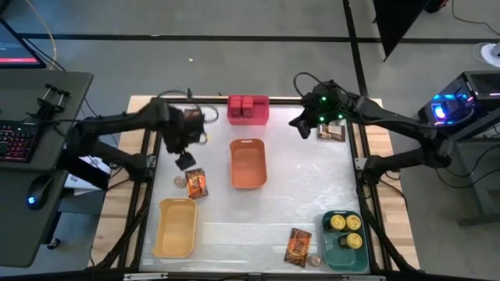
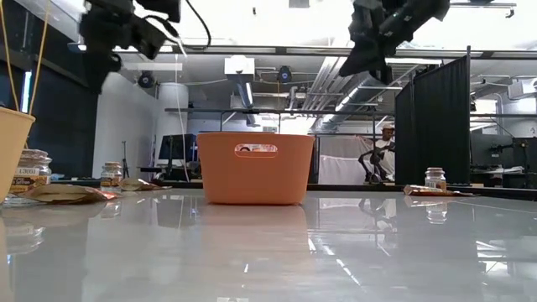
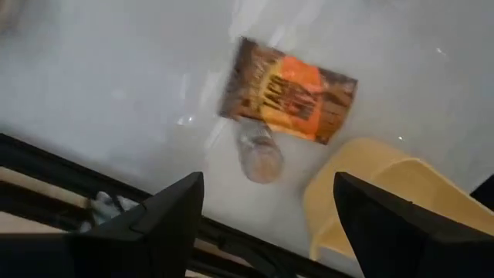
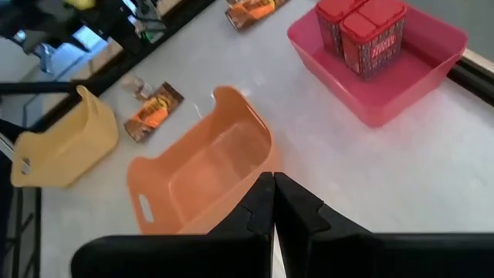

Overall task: Sort spices by type
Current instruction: Put the middle left brown spice bottle into the orange bin

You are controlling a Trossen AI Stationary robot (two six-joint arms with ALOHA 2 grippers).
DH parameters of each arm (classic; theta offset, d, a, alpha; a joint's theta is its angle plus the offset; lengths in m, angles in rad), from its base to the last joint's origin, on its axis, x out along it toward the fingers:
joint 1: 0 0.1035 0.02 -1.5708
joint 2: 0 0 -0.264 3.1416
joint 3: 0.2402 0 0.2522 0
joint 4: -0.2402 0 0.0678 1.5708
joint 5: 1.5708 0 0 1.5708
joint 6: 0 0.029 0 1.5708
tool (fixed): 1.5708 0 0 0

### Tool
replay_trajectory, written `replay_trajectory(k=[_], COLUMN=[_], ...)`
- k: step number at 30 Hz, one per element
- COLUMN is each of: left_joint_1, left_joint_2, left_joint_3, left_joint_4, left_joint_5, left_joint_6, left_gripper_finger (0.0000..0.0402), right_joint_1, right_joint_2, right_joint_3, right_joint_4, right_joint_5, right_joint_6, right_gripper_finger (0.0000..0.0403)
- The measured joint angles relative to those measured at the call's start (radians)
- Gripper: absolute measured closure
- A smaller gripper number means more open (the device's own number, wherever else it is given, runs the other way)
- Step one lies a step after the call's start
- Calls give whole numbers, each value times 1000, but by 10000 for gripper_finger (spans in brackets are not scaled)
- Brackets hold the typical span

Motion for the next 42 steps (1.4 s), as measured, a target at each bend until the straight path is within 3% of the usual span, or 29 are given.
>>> replay_trajectory(k=[6, 14, 27, 42], left_joint_1=[-218, -291, -308, -307], left_joint_2=[-70, -78, -77, -77], left_joint_3=[-160, -290, -445, -536], left_joint_4=[50, 207, 348, 447], left_joint_5=[-65, -54, -27, -15], left_joint_6=[-389, -652, -671, -678], left_gripper_finger=[124, 124, 124, 124], right_joint_1=[0, 0, 0, 0], right_joint_2=[40, 48, 48, 48], right_joint_3=[0, 0, 0, 0], right_joint_4=[-1, 15, 16, 21], right_joint_5=[-17, -26, -47, -47], right_joint_6=[-22, -23, -9, 3], right_gripper_finger=[402, 402, 402, 402])
